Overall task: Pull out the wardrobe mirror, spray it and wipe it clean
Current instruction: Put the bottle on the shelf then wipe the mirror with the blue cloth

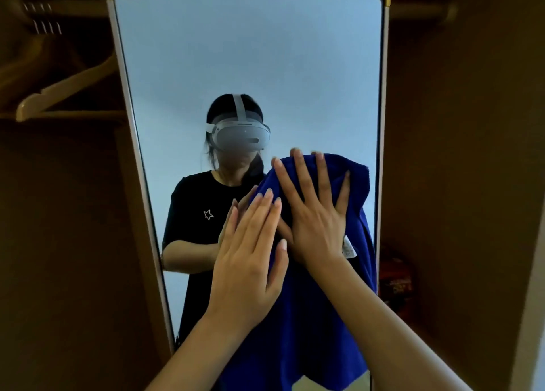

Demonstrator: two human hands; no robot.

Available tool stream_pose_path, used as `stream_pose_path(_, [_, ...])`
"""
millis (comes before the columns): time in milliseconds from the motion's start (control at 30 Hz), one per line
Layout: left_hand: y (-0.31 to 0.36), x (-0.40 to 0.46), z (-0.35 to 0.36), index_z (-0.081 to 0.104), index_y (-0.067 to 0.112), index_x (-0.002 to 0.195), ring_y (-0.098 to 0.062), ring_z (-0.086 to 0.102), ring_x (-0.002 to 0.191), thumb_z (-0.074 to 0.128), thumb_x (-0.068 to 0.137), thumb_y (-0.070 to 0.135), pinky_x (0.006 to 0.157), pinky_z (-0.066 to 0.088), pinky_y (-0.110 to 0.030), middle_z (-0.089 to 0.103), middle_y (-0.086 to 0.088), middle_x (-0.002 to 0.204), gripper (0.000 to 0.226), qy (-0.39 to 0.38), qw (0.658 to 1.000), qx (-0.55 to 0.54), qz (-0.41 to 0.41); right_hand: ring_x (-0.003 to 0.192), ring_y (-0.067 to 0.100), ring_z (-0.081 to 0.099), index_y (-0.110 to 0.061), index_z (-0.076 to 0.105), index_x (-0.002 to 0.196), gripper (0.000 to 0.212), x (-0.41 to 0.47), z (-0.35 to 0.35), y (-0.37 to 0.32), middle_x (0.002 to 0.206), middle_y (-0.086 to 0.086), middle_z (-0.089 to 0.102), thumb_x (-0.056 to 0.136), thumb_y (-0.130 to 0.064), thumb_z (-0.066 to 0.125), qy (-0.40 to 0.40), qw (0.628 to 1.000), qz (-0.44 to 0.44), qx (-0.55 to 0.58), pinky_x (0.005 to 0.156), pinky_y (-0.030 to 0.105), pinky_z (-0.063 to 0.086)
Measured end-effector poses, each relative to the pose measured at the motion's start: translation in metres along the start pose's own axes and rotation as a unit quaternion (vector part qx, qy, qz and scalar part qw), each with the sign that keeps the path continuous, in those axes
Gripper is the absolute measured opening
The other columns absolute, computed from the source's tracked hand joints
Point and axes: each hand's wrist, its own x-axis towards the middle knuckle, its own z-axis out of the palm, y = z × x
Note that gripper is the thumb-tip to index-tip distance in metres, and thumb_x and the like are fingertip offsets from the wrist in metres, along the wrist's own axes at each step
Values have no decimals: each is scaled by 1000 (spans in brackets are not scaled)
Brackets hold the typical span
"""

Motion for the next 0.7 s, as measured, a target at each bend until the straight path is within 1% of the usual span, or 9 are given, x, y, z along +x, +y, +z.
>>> stream_pose_path(167, [6, 2, 11, 33, 6, 148, -22, 21, 148, 42, 99, 34, 116, 25, -54, 27, -10, 158, 57, -12, 999, 51, -10, 150, 21, -3, -37, 11, 153, 64, 2, -5, 28, 163, -6, 5, 95, -58, 27, 11, 999, 38, 14, 116, 59, -3])
stream_pose_path(300, [9, 10, 16, 30, 8, 149, -23, 21, 148, 39, 99, 38, 117, 22, -54, 27, -10, 158, 59, 4, 996, 83, -33, 150, 21, -4, -37, 11, 154, 64, 25, -13, 36, 163, -6, 5, 95, -57, 27, 18, 998, 53, 27, 115, 60, -3])
stream_pose_path(433, [12, 19, 18, 28, 8, 150, -22, 21, 148, 41, 99, 36, 119, 19, -52, 28, -10, 157, 60, 31, 993, 105, -34, 150, 23, -2, -35, 13, 154, 64, 38, -14, 35, 163, -4, 6, 95, -57, 28, 30, 998, 47, 28, 114, 59, -4])
stream_pose_path(567, [14, 15, 24, 26, 7, 150, -21, 21, 148, 41, 98, 33, 118, 20, -52, 27, -9, 158, 60, 33, 993, 113, -29, 150, 23, -1, -34, 10, 154, 65, 29, -8, 33, 163, -4, 8, 95, -55, 29, 34, 998, 32, 30, 115, 58, -6])
stream_pose_path(700, [14, -1, 29, 33, 3, 147, -21, 22, 147, 41, 97, 30, 118, 22, -53, 27, -9, 157, 57, 19, 991, 130, -27, 150, 22, -1, -35, 11, 153, 66, 1, 1, 32, 162, -6, 6, 94, -55, 31, 31, 999, 19, 36, 116, 57, -7])
